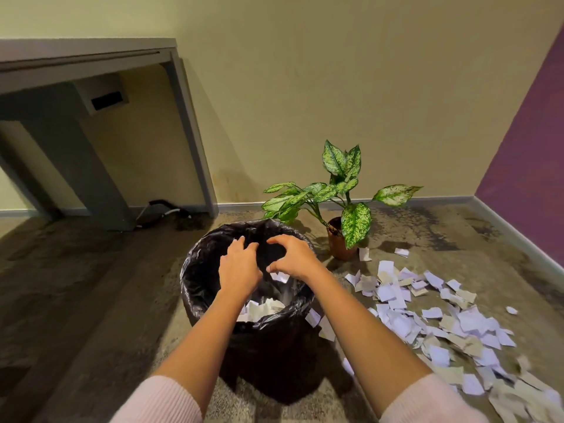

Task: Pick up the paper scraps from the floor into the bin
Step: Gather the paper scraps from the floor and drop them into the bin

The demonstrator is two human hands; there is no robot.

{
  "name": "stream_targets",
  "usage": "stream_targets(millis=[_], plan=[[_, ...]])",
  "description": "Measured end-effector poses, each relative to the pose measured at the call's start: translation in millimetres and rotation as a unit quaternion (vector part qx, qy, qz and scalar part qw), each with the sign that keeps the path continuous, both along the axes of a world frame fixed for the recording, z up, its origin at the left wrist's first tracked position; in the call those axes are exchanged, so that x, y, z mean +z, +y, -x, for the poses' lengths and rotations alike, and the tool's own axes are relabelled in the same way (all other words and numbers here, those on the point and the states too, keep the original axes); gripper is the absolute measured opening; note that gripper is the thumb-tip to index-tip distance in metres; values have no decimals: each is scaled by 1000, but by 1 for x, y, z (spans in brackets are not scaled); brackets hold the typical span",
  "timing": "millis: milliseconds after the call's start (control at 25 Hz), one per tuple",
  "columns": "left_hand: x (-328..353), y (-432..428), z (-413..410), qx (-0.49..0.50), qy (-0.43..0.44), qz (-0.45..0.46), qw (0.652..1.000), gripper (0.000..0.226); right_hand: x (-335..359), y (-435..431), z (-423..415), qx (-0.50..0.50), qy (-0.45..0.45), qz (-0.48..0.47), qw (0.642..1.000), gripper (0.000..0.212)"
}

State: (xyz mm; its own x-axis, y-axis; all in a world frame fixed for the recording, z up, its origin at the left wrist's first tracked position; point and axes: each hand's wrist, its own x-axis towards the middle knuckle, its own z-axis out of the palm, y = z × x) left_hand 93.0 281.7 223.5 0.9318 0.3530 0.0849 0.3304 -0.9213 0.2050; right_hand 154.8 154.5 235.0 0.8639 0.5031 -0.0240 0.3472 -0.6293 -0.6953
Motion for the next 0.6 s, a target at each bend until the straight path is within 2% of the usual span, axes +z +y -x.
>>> stream_targets(millis=[120,320,440,600], plan=[[14,-16,0,-2,-33,-34,999,74,13,-17,4,-5,-10,-37,999,69],[28,-55,3,-19,-104,-39,994,65,21,-63,10,-88,-57,-101,989,48],[27,-94,-2,-66,-139,-52,987,60,15,-101,12,-128,-69,-100,984,44],[15,-158,-15,-172,-136,-86,972,67,-2,-153,15,-166,-67,-52,982,46]])
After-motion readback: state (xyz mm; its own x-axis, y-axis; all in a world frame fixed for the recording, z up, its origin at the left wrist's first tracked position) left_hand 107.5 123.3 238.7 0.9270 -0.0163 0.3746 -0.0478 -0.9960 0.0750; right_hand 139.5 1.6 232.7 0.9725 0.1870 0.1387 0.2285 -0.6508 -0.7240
